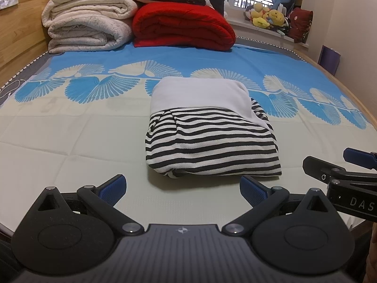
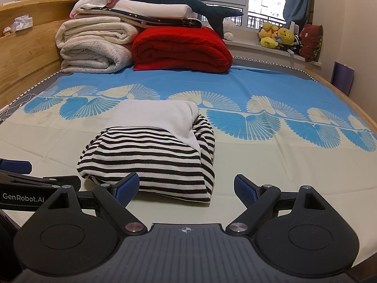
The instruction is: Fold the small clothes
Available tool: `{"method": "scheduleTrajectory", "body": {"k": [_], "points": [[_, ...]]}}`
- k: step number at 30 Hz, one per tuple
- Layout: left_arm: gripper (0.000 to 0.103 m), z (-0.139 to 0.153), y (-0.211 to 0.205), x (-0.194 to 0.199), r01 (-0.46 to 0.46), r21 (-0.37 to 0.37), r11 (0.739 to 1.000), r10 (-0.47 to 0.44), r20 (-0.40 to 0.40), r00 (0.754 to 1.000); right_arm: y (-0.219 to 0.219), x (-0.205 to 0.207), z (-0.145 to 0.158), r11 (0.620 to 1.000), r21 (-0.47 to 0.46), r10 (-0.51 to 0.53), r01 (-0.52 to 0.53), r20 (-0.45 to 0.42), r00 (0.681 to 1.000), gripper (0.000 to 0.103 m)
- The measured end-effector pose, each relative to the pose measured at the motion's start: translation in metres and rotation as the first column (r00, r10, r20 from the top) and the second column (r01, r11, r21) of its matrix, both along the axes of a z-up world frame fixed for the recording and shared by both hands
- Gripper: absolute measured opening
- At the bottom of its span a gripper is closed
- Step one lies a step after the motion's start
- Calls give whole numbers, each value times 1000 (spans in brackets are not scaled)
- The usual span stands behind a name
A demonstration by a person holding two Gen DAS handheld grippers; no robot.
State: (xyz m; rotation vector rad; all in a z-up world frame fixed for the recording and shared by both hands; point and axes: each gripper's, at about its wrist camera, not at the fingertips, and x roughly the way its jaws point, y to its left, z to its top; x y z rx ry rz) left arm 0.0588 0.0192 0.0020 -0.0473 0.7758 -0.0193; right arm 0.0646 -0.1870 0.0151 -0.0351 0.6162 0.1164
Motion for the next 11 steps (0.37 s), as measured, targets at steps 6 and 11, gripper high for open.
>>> {"method": "scheduleTrajectory", "body": {"k": [6,11], "points": [[102,0,0,0,3,-3,1000,-3,1,1000,0,0,0,1000,0,0,0,0,1000,88],[102,0,1,1,8,-2,1000,-8,3,1000,0,0,0,1000,0,-1,1,0,1000,88]]}}
